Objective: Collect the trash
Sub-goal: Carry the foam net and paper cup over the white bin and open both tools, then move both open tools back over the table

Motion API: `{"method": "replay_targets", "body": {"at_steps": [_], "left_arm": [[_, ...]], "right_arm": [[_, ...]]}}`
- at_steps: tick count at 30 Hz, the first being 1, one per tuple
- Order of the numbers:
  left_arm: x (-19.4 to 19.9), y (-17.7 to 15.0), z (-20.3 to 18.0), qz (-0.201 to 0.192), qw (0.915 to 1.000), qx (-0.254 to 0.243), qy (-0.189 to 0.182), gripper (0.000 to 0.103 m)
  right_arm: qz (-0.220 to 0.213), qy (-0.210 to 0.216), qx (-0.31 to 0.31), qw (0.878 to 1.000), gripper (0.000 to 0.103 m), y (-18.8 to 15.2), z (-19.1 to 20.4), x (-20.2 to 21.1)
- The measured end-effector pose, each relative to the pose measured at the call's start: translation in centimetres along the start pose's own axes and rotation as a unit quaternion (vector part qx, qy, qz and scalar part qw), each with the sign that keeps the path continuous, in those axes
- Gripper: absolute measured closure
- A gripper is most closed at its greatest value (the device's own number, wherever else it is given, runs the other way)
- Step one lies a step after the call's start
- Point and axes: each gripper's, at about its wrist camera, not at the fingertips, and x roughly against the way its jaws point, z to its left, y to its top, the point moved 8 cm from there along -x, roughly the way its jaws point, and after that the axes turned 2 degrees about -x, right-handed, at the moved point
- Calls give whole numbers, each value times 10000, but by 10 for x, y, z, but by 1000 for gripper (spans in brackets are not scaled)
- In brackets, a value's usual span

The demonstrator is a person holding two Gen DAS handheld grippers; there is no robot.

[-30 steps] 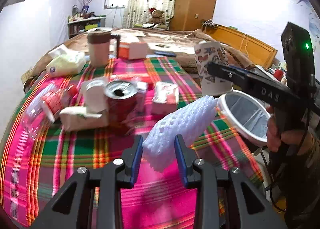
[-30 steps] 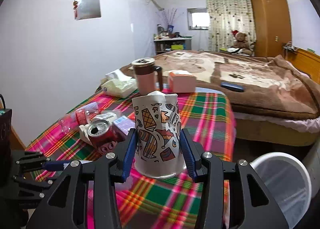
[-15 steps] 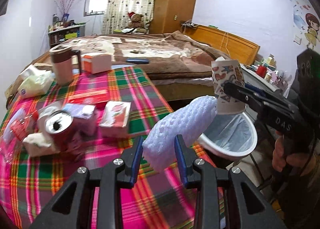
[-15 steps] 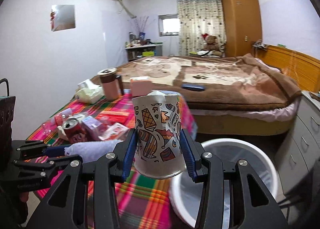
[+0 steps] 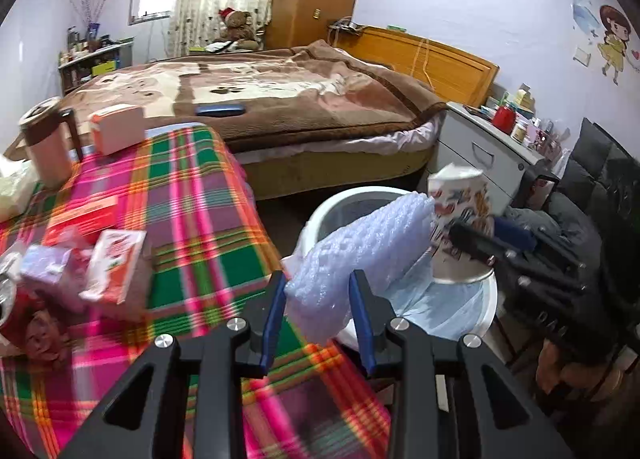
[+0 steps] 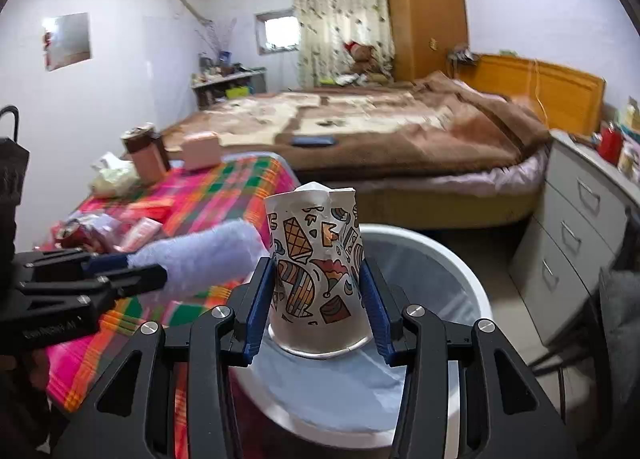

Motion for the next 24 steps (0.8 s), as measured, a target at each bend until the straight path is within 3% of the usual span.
{"method": "replay_targets", "body": {"at_steps": [12,19,24], "left_arm": [[-46,-4,-31,467,9985,-276,-98,69],[-51,-5,-35,528,9982,-260,-139,47],[-43,-4,-28,476,9986,-180,-136,44]], "right_arm": [[636,-504,-233,9964,57,-30,-46,-23],[803,-635,-218,9945,54,-38,-52,-26],[813,-673,-369,9937,47,-38,-55,-24]]}}
